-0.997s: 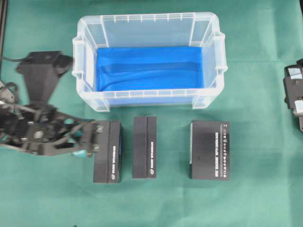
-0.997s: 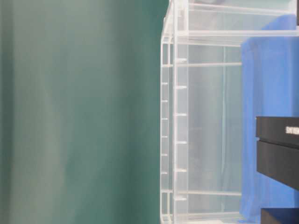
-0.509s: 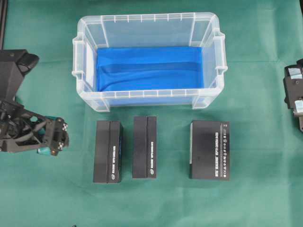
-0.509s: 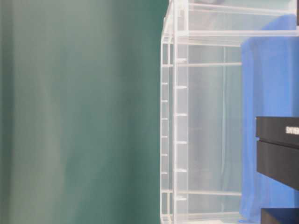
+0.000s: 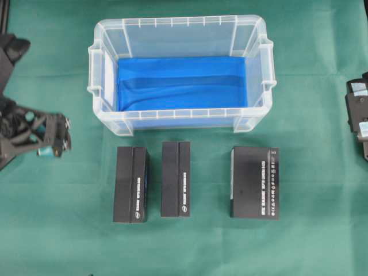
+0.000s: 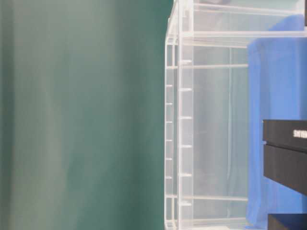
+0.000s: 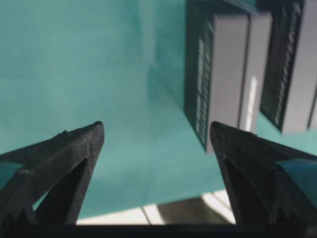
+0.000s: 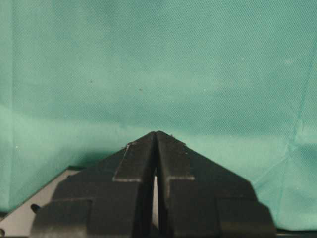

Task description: Take the box out of the case with the left arm.

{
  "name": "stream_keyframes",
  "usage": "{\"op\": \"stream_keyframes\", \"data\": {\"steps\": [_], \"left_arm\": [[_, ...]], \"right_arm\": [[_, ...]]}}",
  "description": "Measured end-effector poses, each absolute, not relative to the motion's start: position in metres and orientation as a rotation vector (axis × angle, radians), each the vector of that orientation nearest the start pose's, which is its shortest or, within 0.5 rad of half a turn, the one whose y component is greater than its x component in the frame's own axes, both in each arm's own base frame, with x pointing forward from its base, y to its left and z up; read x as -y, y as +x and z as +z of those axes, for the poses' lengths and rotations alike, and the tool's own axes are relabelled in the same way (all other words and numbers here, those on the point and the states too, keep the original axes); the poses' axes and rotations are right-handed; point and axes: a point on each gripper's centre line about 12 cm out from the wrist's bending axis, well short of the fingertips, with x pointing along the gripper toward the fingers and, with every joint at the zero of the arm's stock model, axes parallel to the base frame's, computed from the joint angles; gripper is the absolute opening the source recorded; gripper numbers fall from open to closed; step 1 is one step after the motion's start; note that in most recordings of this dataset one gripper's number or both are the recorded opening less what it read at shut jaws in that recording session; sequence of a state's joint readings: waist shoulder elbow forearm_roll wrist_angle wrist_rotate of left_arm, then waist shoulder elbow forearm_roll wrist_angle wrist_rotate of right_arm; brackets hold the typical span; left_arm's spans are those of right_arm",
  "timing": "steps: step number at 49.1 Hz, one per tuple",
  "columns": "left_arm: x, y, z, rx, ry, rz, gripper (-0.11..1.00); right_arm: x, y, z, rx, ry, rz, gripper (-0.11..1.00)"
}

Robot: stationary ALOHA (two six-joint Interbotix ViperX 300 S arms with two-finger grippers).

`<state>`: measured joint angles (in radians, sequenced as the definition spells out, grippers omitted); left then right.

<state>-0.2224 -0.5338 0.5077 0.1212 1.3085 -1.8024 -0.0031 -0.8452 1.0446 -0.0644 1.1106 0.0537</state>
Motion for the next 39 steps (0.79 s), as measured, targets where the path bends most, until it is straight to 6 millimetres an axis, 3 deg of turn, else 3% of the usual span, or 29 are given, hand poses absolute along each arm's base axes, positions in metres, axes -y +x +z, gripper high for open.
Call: {"op": "stream_keyframes", "data": {"steps": [26, 39], "left_arm": [[-0.046, 0.207, 0.314, -0.922, -1.223, 1.096, 0.91], [-0.068, 0.199, 0.314, -0.919, -1.207, 1.134, 0.91]], "right_arm": [[0.007, 0.130, 0.203, -1.329, -0.010, -0.074, -0.01], [0.007, 0.130, 0.204, -1.326, -0.010, -0.075, -0.01]]}}
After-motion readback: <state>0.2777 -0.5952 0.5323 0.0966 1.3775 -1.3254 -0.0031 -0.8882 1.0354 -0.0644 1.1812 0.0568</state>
